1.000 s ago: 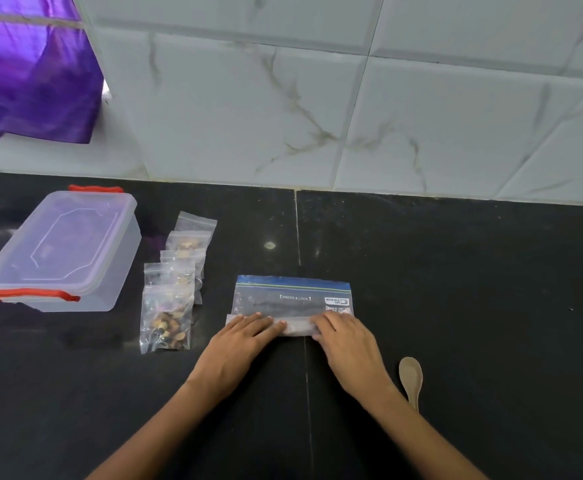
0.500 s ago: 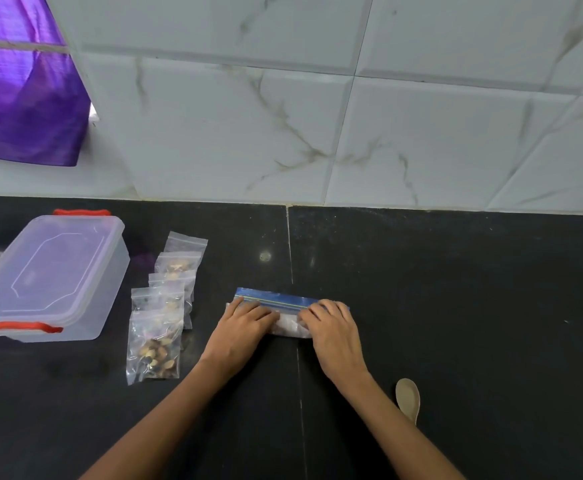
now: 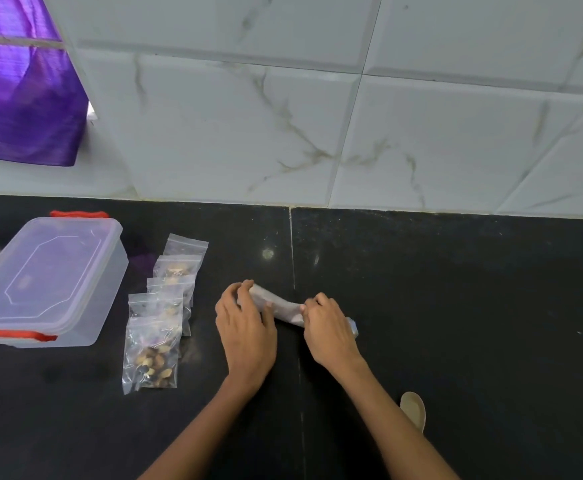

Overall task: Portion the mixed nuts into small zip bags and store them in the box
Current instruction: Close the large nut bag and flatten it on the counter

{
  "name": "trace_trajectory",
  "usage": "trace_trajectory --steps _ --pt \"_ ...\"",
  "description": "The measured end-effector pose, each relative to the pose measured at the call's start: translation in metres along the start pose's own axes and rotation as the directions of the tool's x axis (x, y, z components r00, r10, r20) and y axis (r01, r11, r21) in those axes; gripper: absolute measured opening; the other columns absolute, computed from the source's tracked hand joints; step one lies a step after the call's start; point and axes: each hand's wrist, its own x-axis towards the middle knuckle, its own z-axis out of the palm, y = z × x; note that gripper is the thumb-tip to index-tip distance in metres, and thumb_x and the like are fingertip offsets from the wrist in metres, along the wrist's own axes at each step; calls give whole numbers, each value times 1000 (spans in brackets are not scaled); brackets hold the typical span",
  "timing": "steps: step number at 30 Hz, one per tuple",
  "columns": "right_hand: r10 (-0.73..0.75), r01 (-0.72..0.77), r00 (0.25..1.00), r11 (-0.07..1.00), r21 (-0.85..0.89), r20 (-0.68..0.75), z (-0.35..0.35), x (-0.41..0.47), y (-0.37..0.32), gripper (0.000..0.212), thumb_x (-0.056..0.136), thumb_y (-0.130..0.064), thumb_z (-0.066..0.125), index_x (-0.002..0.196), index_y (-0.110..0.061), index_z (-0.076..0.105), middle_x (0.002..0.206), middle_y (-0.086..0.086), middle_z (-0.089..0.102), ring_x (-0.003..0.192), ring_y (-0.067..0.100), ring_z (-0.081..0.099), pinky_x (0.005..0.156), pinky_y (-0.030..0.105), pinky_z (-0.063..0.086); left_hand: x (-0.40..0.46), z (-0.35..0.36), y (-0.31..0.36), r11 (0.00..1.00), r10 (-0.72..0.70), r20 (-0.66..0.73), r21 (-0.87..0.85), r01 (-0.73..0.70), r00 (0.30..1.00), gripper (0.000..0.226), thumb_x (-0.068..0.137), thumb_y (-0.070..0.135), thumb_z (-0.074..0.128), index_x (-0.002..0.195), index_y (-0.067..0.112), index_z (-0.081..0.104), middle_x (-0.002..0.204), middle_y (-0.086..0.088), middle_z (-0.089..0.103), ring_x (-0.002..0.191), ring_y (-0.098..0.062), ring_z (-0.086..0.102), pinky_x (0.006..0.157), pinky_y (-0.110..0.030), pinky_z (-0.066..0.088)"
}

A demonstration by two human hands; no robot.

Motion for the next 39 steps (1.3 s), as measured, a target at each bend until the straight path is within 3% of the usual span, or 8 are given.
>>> trace_trajectory --steps 9,14,16,20,25,29,34,39 --pt "263 -367 898 890 271 353 -12 17 -12 25 99 -21 42 119 -14 55 114 3 61 101 19 58 81 30 46 1 5 -4 813 -351 501 -256 523 791 38 91 39 58 106 4 60 85 -1 65 85 -20 65 82 -41 54" --pt "272 -613 789 275 741 551 -1 11 -39 19 94 -20 54 114 -20 51 109 4 65 98 17 64 88 35 54 -4 -12 6 821 -206 339 -450 351 918 38 98 24 49 133 11 48 119 0 61 101 -11 60 82 -24 46" --pt "299 -520 839 193 832 455 7 10 -56 17 93 -19 57 110 -18 53 104 5 67 95 17 66 85 33 55 0 -19 1 883 -162 192 -410 229 968 42 99 24 47 139 13 43 127 -2 57 113 -17 57 94 -30 45" --pt "268 -254 954 494 831 132 14 15 -93 13 96 -20 52 108 -20 57 110 -3 62 98 11 61 82 22 50 21 -27 -19 955 -180 74 -227 192 981 42 100 28 43 141 28 40 125 -4 60 110 -22 60 91 -45 50" --pt "-44 82 994 892 445 -96 32 36 -102 44 98 -20 45 141 -22 39 144 -2 41 127 15 44 106 35 38 41 -26 -43 978 -187 124 -74 197 975 43 100 22 38 143 20 39 119 -7 62 105 -20 60 86 -37 50" --pt "-235 214 968 957 195 89 44 52 -96 51 102 -18 37 150 -21 21 158 1 19 147 20 12 119 35 7 41 -19 -54 990 -140 180 16 139 974 46 100 23 35 146 18 34 128 -8 58 112 -23 57 94 -39 47" --pt "-281 277 951 960 49 129 44 60 -92 55 101 -24 40 151 -20 18 159 2 17 147 24 10 119 41 5 15 -20 -49 981 -163 261 148 128 951 54 102 18 29 153 12 10 158 -18 13 146 -29 17 116 -36 21" --pt "-289 278 946 957 87 150 35 65 -98 62 96 -19 51 150 -14 21 158 4 20 147 20 11 119 36 5 -19 -27 -50 969 -163 249 221 108 955 56 103 24 28 152 9 7 158 -20 7 140 -29 30 109 -33 32"
